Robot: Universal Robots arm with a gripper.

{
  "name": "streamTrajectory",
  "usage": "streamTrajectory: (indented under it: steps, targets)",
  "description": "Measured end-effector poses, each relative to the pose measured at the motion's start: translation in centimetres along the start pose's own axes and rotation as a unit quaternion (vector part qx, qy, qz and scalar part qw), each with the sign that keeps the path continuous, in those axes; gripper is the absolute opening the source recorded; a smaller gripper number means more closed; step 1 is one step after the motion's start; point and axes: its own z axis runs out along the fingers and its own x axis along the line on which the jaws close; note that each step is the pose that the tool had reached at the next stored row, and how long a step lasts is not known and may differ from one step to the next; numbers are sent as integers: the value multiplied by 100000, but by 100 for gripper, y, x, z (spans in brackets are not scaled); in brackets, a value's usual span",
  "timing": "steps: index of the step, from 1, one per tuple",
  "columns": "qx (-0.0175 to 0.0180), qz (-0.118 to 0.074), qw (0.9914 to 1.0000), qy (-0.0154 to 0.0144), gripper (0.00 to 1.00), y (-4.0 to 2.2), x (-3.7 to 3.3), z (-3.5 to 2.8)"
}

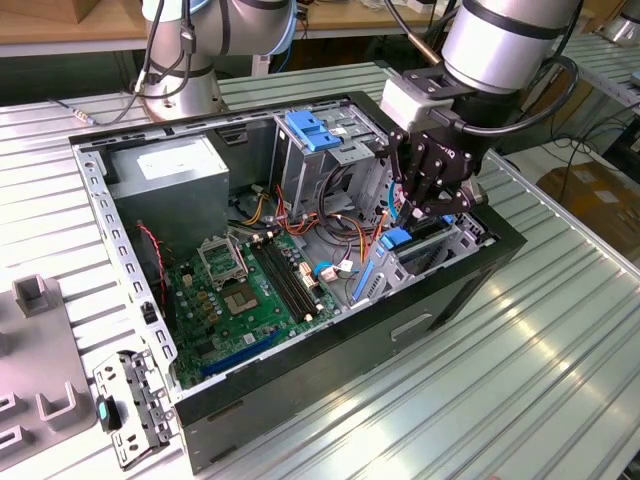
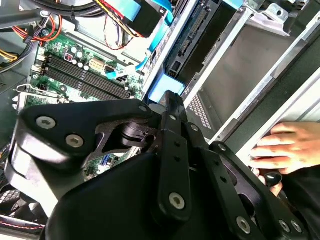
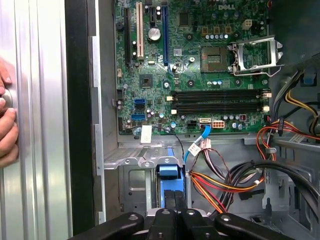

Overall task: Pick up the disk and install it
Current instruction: 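Insert the disk into the insertion slot, then insert the first disk wire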

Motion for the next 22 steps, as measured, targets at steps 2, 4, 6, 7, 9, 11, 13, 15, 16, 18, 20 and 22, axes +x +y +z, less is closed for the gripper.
streamTrajectory:
  steps: [2,4,6,7,9,11,13,15,16,18,20,22]
  targets:
    - [1,-2,100000,-4,11,0,0,0]
    - [0,-1,100000,-4,11,0,0,1]
    - [0,1,100000,-6,11,0,0,1]
    - [0,1,100000,-6,11,0,0,2]
    - [0,0,100000,-5,11,0,0,2]
    - [-1,0,100000,-5,11,0,0,2]
    - [1,1,100000,-4,11,0,0,2]
    - [0,0,100000,-6,11,0,0,3]
    - [0,-1,100000,-6,11,0,0,3]
    - [1,5,100000,-7,11,-1,0,3]
    - [-24,-34,100000,-12,11,-53,-3,3]
    - [-40,-145,100000,-2,11,-155,-7,2]
